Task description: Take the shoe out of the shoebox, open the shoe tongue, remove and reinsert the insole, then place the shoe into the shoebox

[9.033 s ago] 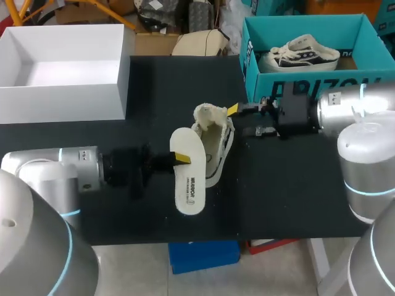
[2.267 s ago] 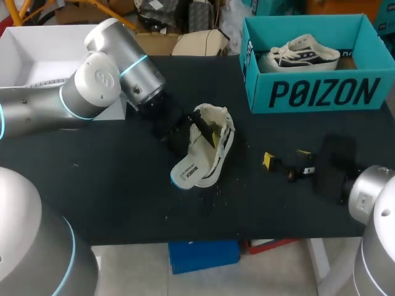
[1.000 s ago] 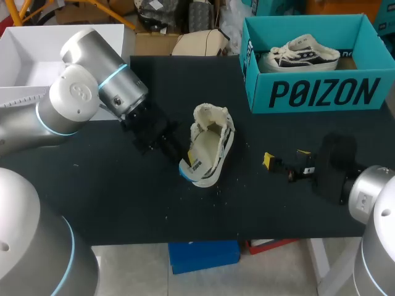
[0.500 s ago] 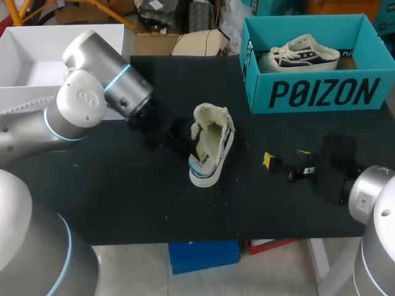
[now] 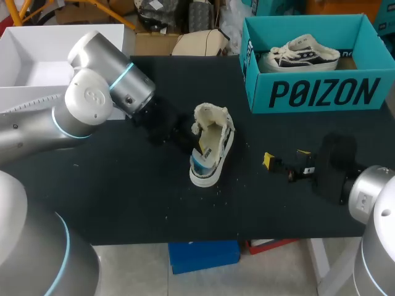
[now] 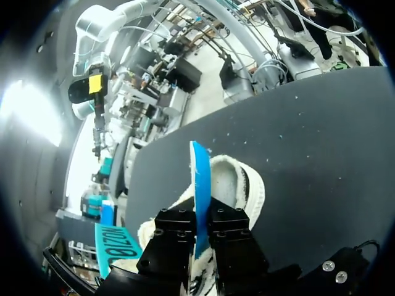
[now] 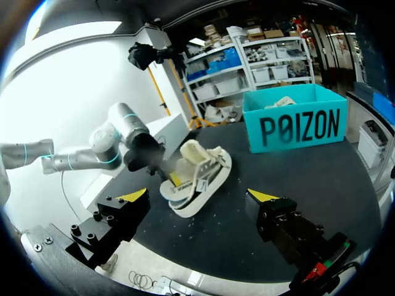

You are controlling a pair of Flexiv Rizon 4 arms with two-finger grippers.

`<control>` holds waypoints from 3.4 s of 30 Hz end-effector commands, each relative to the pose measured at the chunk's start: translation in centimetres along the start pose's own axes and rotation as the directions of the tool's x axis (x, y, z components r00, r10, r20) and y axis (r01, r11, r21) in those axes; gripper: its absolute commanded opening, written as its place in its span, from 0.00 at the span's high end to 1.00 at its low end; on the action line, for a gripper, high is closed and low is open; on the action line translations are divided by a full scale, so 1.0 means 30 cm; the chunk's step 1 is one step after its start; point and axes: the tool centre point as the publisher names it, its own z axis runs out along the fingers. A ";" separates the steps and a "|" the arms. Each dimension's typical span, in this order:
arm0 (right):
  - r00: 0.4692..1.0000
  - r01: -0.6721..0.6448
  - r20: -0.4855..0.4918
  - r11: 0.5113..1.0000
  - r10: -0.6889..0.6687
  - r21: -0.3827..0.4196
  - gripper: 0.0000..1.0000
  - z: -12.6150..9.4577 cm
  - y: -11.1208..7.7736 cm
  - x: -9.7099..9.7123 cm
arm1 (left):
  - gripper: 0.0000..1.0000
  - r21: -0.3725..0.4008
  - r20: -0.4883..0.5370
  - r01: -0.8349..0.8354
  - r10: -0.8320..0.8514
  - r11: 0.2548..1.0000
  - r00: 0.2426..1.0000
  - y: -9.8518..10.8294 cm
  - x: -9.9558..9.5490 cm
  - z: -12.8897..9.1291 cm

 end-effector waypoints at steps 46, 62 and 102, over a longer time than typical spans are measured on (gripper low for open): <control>1.000 -0.001 0.005 1.000 0.001 -0.007 0.00 0.003 -0.007 0.006 | 0.60 -0.009 -0.065 0.076 -0.077 0.997 0.995 -0.074 0.029 -0.011; 1.000 -0.001 0.005 1.000 0.001 -0.007 0.00 0.003 -0.007 0.006 | 1.00 -0.015 -0.097 0.076 -0.077 0.997 0.992 -0.043 0.026 0.015; 1.000 -0.001 0.005 1.000 0.001 -0.007 0.00 0.003 -0.007 0.006 | 1.00 -0.160 -0.461 -0.084 0.001 0.984 0.887 -0.034 -0.030 -0.010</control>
